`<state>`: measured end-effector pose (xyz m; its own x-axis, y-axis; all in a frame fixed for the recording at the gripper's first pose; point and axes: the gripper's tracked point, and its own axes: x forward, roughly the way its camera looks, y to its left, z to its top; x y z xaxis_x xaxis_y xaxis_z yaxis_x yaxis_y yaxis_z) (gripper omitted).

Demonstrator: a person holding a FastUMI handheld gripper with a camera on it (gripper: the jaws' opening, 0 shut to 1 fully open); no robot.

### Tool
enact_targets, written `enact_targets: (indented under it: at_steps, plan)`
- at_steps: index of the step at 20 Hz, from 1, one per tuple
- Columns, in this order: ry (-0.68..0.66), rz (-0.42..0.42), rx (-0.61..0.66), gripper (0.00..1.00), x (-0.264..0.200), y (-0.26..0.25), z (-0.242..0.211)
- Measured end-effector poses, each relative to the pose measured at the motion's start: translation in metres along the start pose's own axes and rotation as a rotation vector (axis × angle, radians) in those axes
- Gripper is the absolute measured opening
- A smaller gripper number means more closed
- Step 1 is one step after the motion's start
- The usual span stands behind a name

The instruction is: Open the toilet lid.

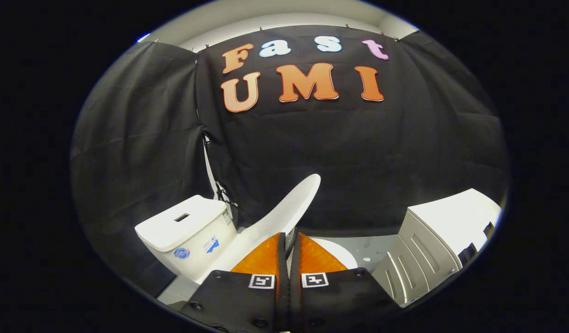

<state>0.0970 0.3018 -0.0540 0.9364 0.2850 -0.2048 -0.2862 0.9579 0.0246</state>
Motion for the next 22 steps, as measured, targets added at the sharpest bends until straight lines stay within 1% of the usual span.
enact_targets:
  at_steps: [5,9,16,22]
  plan:
    - [-0.005,0.014,-0.017,0.08,0.002,0.026,0.017]
    - [-0.022,0.033,-0.068,0.08,0.003,0.052,0.031]
    - [-0.026,0.069,-0.107,0.08,0.005,0.09,0.048]
    - [-0.025,0.074,-0.136,0.08,0.008,0.129,0.06]
